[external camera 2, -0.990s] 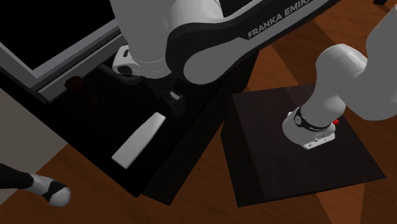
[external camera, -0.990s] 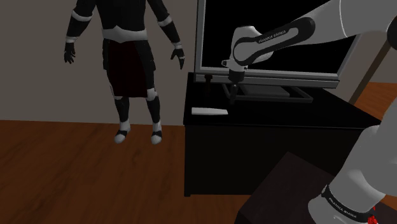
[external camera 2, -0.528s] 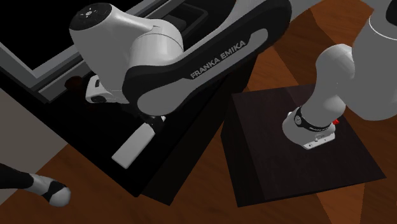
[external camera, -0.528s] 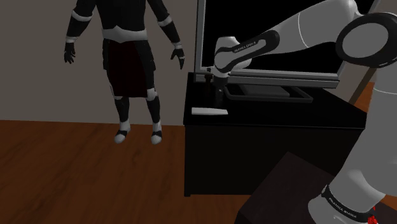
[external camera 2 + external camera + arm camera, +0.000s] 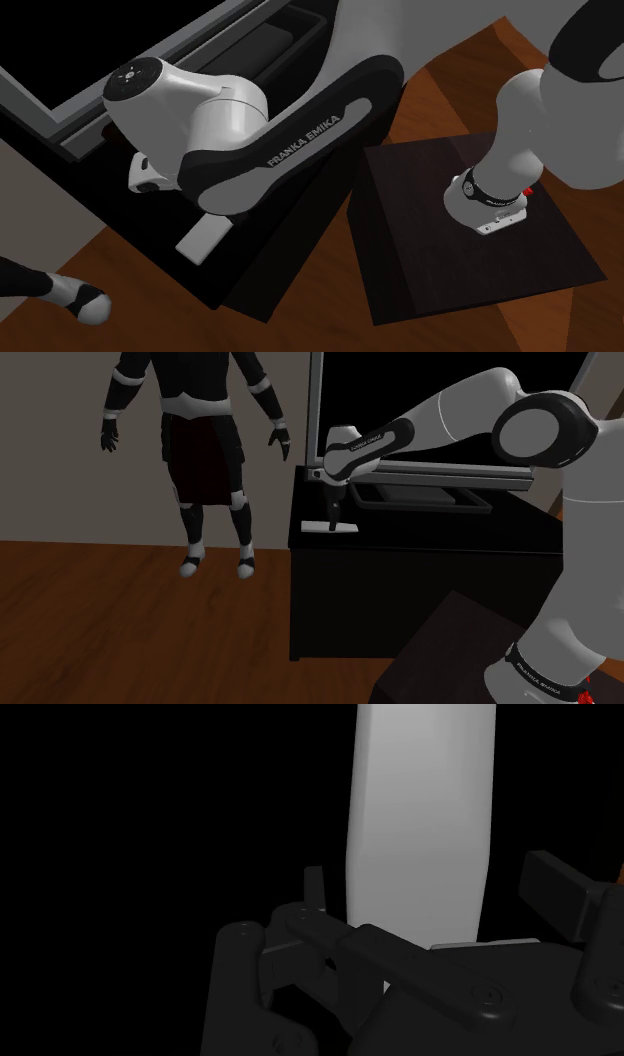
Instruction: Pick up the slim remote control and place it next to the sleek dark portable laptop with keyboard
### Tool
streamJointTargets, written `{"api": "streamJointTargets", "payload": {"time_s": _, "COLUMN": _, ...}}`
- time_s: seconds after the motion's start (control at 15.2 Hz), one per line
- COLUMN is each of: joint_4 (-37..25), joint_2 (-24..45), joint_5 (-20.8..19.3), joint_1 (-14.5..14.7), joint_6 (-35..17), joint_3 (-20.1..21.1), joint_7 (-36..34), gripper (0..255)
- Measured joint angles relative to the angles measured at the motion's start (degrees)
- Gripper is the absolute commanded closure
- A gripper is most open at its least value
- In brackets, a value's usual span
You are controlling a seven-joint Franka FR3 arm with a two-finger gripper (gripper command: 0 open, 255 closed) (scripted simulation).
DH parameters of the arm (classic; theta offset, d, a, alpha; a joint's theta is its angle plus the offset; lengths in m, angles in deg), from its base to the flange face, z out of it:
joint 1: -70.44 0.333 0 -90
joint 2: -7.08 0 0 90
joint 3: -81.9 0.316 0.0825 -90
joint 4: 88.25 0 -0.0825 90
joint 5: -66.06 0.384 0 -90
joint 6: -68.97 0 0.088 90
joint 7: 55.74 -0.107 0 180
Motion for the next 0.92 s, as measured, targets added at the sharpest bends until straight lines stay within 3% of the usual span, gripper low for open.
{"api": "streamJointTargets", "payload": {"time_s": 0.59, "joint_4": 0.88, "joint_2": 0.77, "joint_5": 0.14, "joint_1": 0.02, "joint_6": -1.67, "joint_3": 0.09, "joint_7": 0.06, "gripper": 0}}
{"api": "streamJointTargets", "payload": {"time_s": 0.66, "joint_4": 0.88, "joint_2": 0.77, "joint_5": 0.14, "joint_1": 0.02, "joint_6": -1.67, "joint_3": 0.09, "joint_7": 0.06, "gripper": 255}}
{"api": "streamJointTargets", "payload": {"time_s": 0.92, "joint_4": 0.87, "joint_2": 0.78, "joint_5": 0.14, "joint_1": 0.01, "joint_6": -1.67, "joint_3": 0.09, "joint_7": 0.07, "gripper": 255}}
